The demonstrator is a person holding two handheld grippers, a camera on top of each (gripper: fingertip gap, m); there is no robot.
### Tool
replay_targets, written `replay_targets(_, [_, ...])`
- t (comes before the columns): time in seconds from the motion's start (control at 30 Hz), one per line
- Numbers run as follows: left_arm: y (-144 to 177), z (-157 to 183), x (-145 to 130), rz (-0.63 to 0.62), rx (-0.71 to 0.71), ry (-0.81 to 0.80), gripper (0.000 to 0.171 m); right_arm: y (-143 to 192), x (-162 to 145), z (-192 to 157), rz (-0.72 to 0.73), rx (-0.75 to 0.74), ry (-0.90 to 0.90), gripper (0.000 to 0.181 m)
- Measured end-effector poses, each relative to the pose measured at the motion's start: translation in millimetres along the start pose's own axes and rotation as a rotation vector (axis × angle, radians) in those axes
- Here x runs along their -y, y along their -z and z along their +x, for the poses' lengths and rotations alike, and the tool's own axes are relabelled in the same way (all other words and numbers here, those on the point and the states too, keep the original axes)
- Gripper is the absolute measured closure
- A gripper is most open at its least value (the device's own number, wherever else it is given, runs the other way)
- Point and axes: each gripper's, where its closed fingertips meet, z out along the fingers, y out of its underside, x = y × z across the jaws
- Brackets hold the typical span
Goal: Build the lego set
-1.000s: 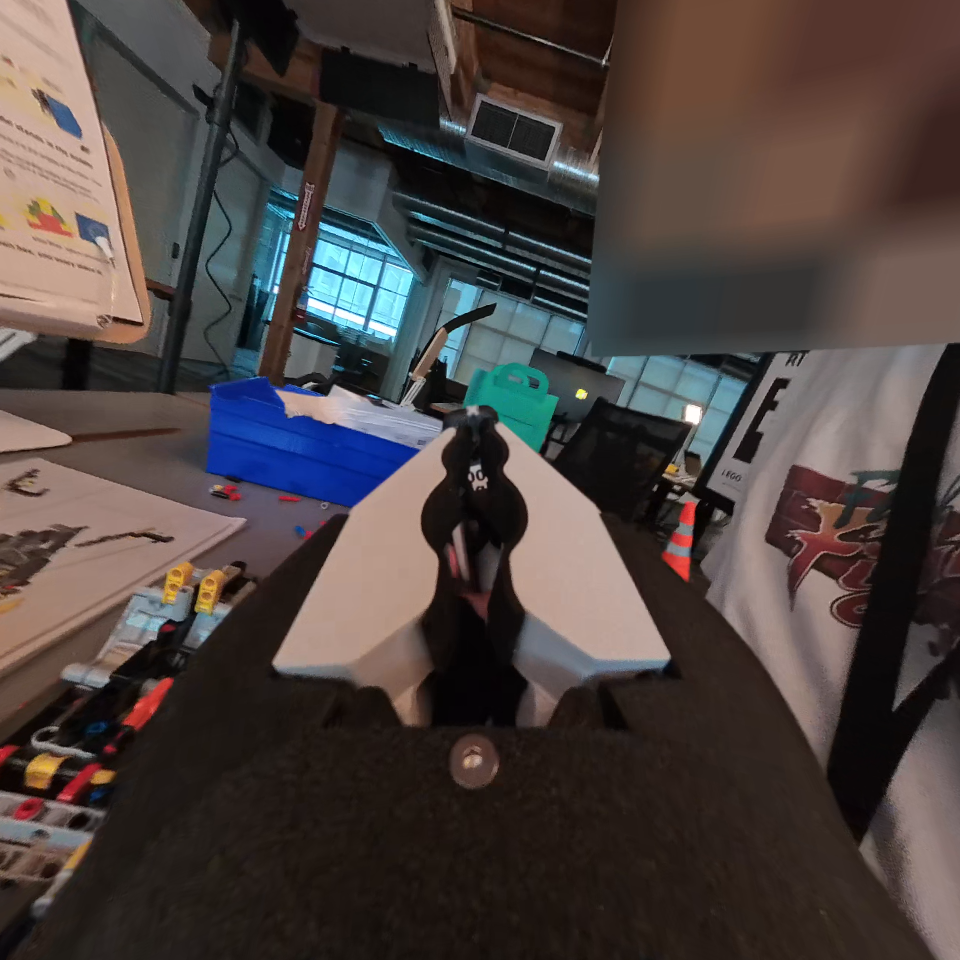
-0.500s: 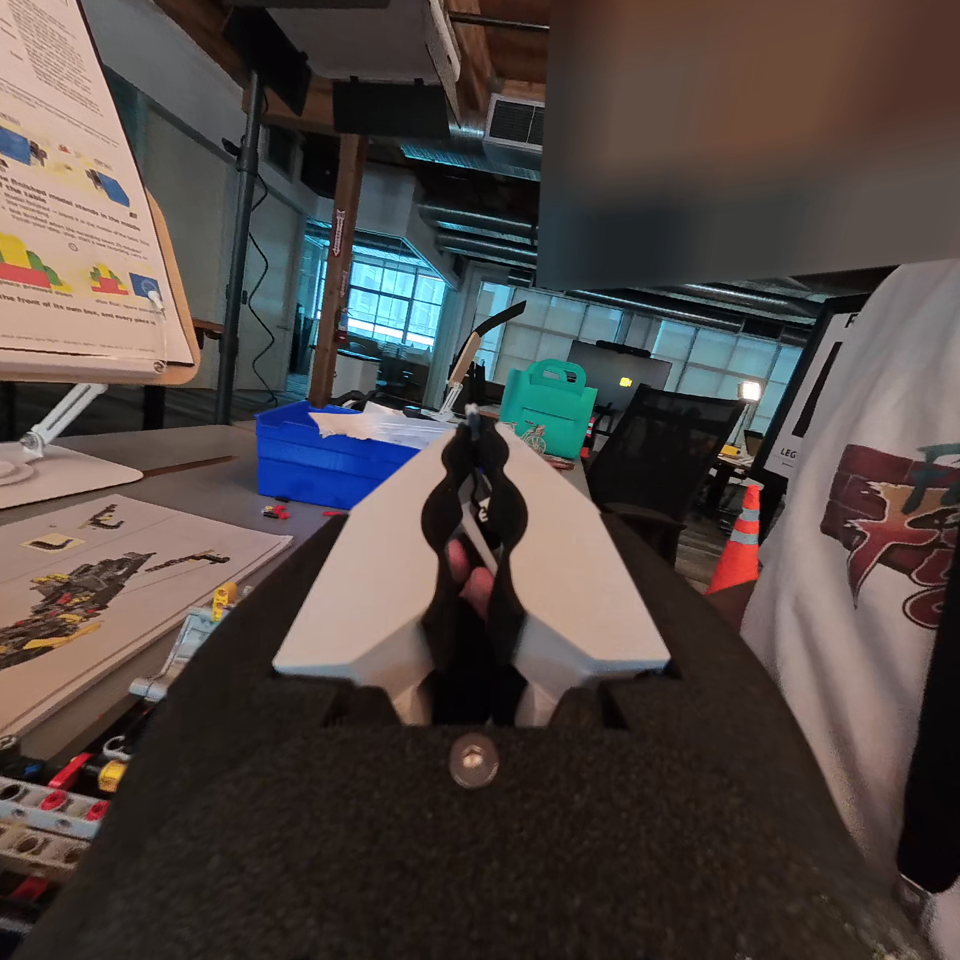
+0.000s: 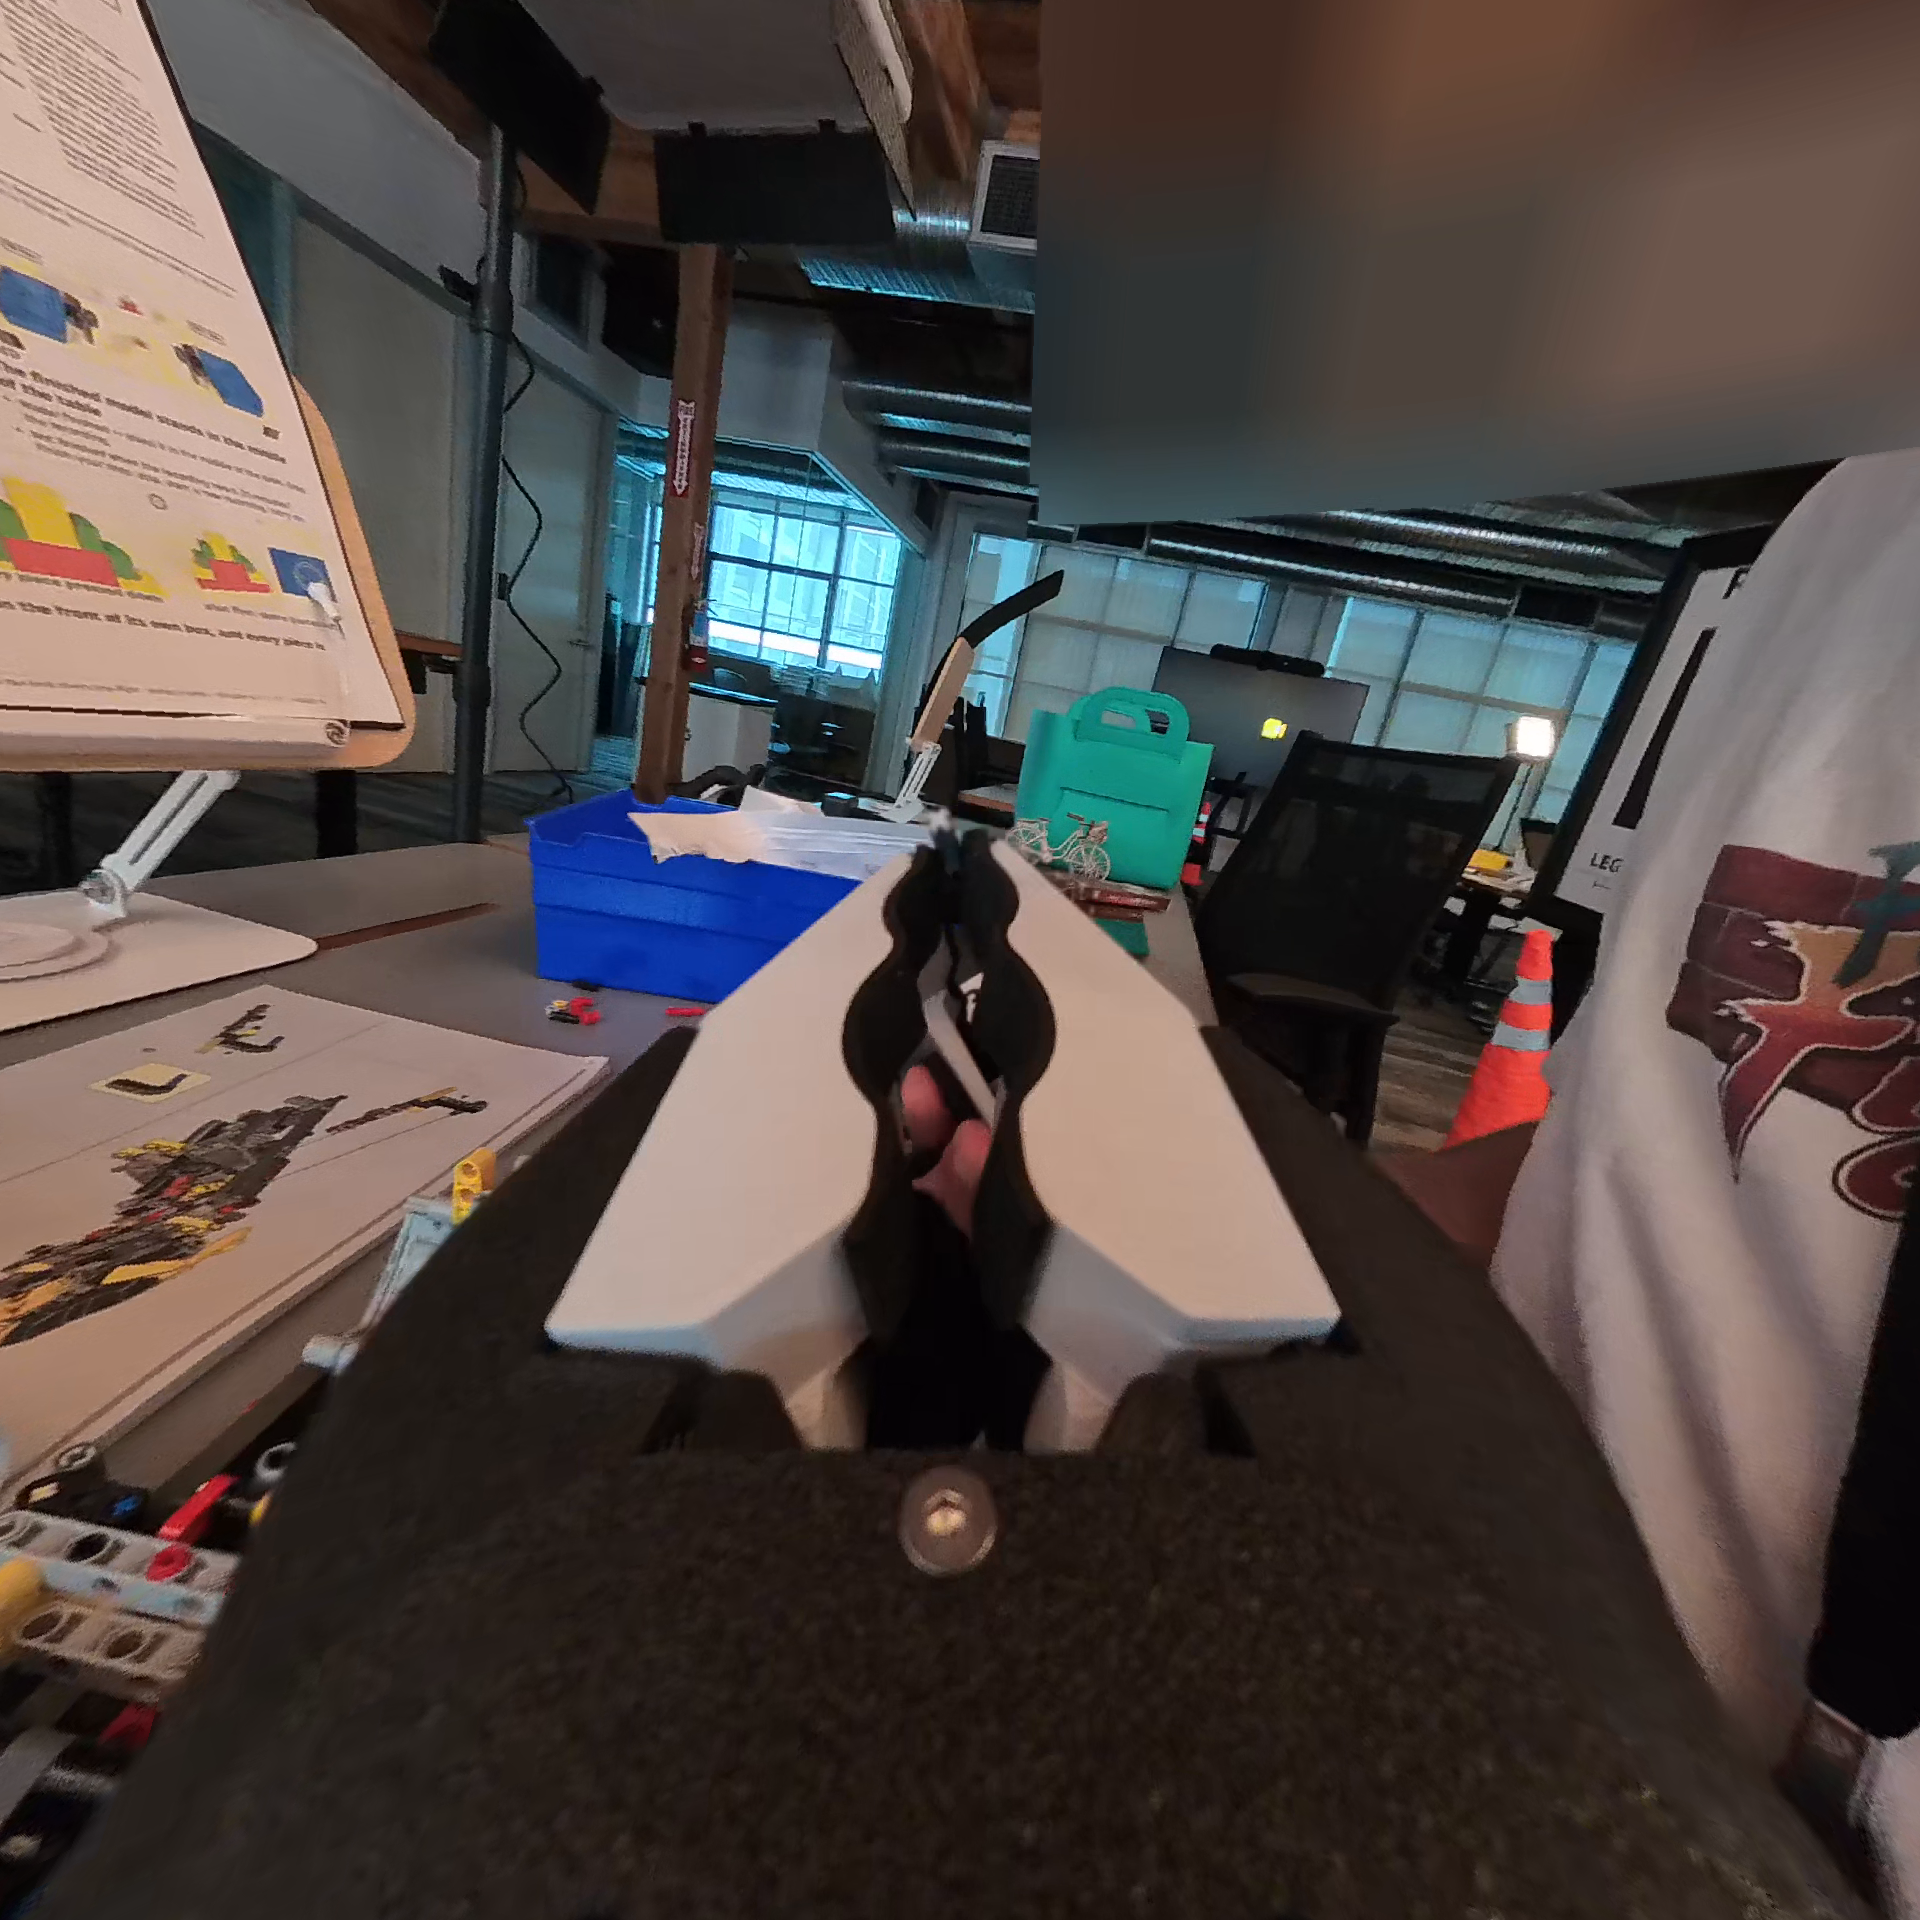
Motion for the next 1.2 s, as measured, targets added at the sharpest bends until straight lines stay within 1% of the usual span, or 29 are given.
replay_targets(0.07, [1.0, -1.0, -1.7, -0.020, 0.009, -0.027, 0.170, 0.6, -0.9, 1.3, -0.010, -0.007, -0.002, 0.175])
replay_targets(0.23, [5.2, -2.2, -5.5, -0.080, 0.010, -0.083, 0.170, 1.1, -4.7, 5.3, -0.059, -0.065, 0.084, 0.175])
replay_targets(0.33, [4.0, -1.6, -4.3, -0.062, 0.020, -0.094, 0.171, 0.8, -4.5, 4.8, -0.037, -0.044, 0.042, 0.175])
replay_targets(0.4, [2.0, -0.2, -1.4, -0.037, 0.040, -0.121, 0.171, -0.1, -3.5, 2.3, -0.008, -0.005, -0.021, 0.175])
replay_targets(0.47, [-0.6, 1.2, 1.2, 0.001, 0.059, -0.111, 0.170, -0.7, -1.4, -0.6, 0.018, 0.042, -0.084, 0.175])
replay_targets(0.53, [-1.9, 0.4, 1.8, 0.010, 0.077, -0.109, 0.171, -0.4, 1.0, -1.1, 0.024, 0.042, -0.067, 0.175])
replay_targets(0.6, [-0.1, -1.9, -0.2, -0.017, 0.072, -0.098, 0.171, 0.8, 2.9, 1.2, 0.006, 0.001, 0.002, 0.175])
replay_targets(0.67, [5.0, -7.1, -7.9, -0.082, 0.079, -0.095, 0.170, 4.2, 5.9, 5.6, -0.021, -0.070, 0.093, 0.175])
replay_targets(0.7, [8.4, -8.9, -11.0, -0.107, 0.083, -0.105, 0.170, 5.9, 4.8, 7.9, -0.055, -0.107, 0.132, 0.175])
replay_targets(0.8, [17.3, -8.5, -11.4, -0.124, 0.092, -0.141, 0.171, 13.1, -9.7, 26.6, -0.213, -0.271, 0.229, 0.175])
replay_targets(0.87, [21.3, -8.7, -18.4, -0.179, 0.104, -0.216, 0.170, 10.4, -18.0, 24.0, -0.255, -0.247, 0.181, 0.175])
replay_targets(0.97, [30.3, -13.8, -31.8, -0.306, 0.141, -0.453, 0.170, 6.8, -12.4, 8.0, -0.203, -0.120, 0.042, 0.175])
replay_targets(1.0, [33.0, -16.0, -37.1, -0.354, 0.148, -0.528, 0.170, 6.2, -15.5, 7.5, -0.235, -0.127, 0.054, 0.175])
replay_targets(1.07, [36.4, -18.1, -45.3, -0.421, 0.146, -0.617, 0.170, 5.6, -28.4, 18.0, -0.338, -0.233, 0.221, 0.175])
replay_targets(1.13, [37.3, -18.5, -49.5, -0.445, 0.137, -0.625, 0.171, 4.0, -38.4, 24.0, -0.419, -0.306, 0.382, 0.175])
replay_targets(1.2, [38.3, -21.3, -52.9, -0.464, 0.137, -0.616, 0.171, 5.3, -41.4, 30.4, -0.456, -0.365, 0.483, 0.175])
